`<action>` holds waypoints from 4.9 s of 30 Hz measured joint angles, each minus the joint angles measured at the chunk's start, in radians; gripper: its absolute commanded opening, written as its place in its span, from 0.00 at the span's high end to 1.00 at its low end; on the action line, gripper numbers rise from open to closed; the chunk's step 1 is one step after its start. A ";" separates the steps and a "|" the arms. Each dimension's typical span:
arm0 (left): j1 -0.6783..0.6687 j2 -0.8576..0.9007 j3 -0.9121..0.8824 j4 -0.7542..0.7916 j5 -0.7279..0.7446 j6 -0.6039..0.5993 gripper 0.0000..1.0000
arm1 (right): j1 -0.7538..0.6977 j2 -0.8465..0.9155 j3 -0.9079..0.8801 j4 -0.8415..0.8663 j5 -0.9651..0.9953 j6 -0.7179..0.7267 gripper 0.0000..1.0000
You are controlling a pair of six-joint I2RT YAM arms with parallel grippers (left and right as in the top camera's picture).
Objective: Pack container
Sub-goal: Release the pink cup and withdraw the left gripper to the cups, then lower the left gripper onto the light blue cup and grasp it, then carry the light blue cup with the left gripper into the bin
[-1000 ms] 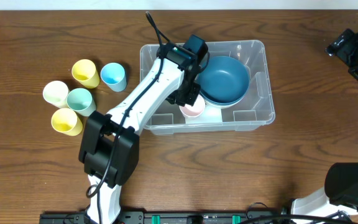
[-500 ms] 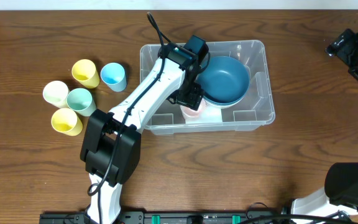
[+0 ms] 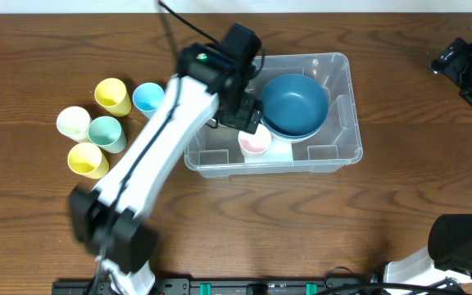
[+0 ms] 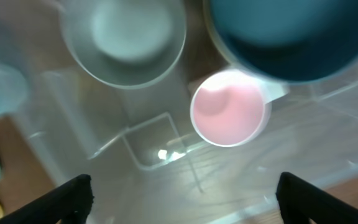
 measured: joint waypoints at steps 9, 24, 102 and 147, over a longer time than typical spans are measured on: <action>0.238 -0.173 0.027 0.008 -0.051 -0.006 0.04 | 0.000 0.000 0.000 0.000 0.000 0.000 0.01; 0.494 0.034 0.027 0.067 -0.055 -0.022 0.05 | 0.000 0.000 0.000 0.000 0.000 0.000 0.01; 0.442 0.000 0.003 -0.020 -0.045 0.127 0.94 | 0.000 0.000 0.000 0.000 0.000 0.000 0.01; -0.122 0.119 0.003 0.013 0.056 0.300 0.94 | 0.000 0.000 0.000 0.000 0.000 0.000 0.01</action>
